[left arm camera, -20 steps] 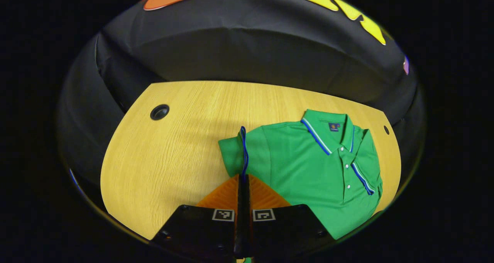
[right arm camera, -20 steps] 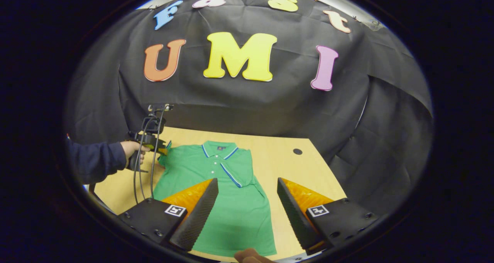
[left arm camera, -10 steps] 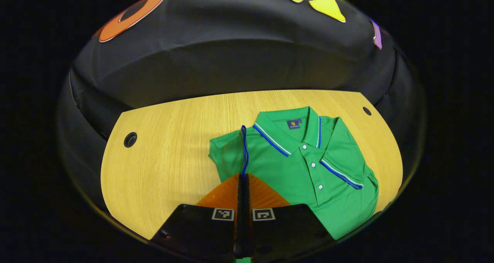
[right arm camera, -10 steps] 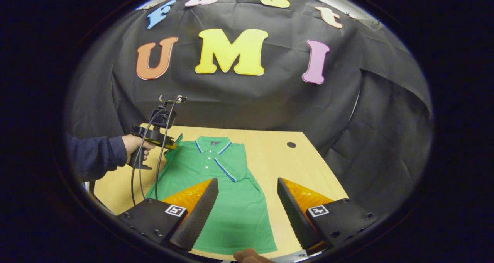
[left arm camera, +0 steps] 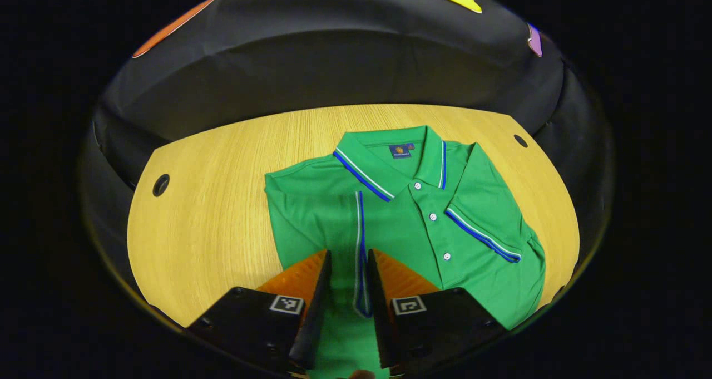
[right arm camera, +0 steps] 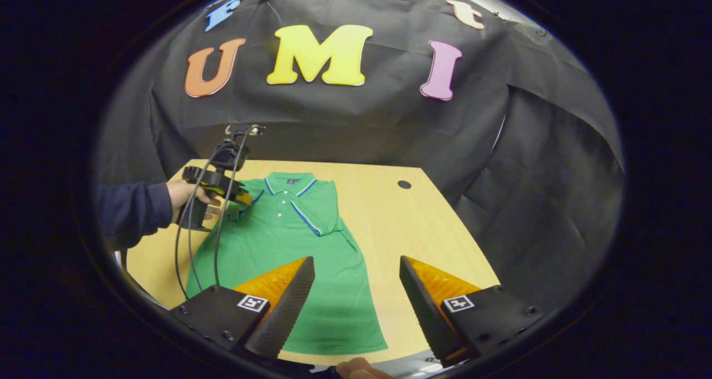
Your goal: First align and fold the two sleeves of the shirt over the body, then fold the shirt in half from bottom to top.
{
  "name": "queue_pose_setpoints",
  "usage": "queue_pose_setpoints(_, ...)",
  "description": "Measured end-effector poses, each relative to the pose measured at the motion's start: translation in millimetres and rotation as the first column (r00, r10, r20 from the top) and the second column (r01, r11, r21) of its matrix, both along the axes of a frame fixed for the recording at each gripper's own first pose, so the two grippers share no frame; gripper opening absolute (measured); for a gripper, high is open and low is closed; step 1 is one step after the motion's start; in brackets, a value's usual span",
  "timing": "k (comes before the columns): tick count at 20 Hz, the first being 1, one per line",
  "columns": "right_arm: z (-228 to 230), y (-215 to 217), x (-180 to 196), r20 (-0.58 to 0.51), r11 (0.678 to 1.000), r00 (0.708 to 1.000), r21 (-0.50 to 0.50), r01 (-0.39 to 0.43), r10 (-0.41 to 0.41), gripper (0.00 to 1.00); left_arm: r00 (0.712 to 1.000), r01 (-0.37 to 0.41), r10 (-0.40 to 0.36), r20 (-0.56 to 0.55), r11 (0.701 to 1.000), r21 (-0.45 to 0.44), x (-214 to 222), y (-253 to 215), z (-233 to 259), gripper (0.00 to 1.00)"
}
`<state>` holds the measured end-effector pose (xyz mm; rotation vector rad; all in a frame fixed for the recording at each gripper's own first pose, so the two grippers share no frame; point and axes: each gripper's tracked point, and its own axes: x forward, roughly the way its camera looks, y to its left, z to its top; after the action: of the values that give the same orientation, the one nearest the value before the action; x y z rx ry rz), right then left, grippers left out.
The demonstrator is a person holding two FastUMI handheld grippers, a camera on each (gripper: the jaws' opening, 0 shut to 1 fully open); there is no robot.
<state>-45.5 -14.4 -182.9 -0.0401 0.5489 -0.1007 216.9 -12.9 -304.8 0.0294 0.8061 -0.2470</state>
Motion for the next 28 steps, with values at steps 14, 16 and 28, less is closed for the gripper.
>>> queue_pose_setpoints(14, -116.4, -39.3, -5.1, -0.377, 0.992, 0.925, 0.129, 0.008, 0.041, 0.98, 0.972, -0.190, 0.183, -0.147, 0.981, -0.032, -180.9, 70.1, -7.7, 0.98)
queue_pose_setpoints(16, -140.6, -42.7, -17.5, -0.448, 0.990, 0.893, 0.139, 0.018, 0.046, 0.98, 0.960, -0.203, 0.190, -0.204, 0.978, -0.043, -217.7, 71.8, -21.6, 0.98)
queue_pose_setpoints(28, -202.8, -54.3, -83.4, -0.622, 0.990, 0.779, 0.142, 0.015, 0.078, 0.98, 0.849, -0.190, 0.174, -0.499, 0.982, 0.019, -379.0, 74.1, -65.4, 0.97)
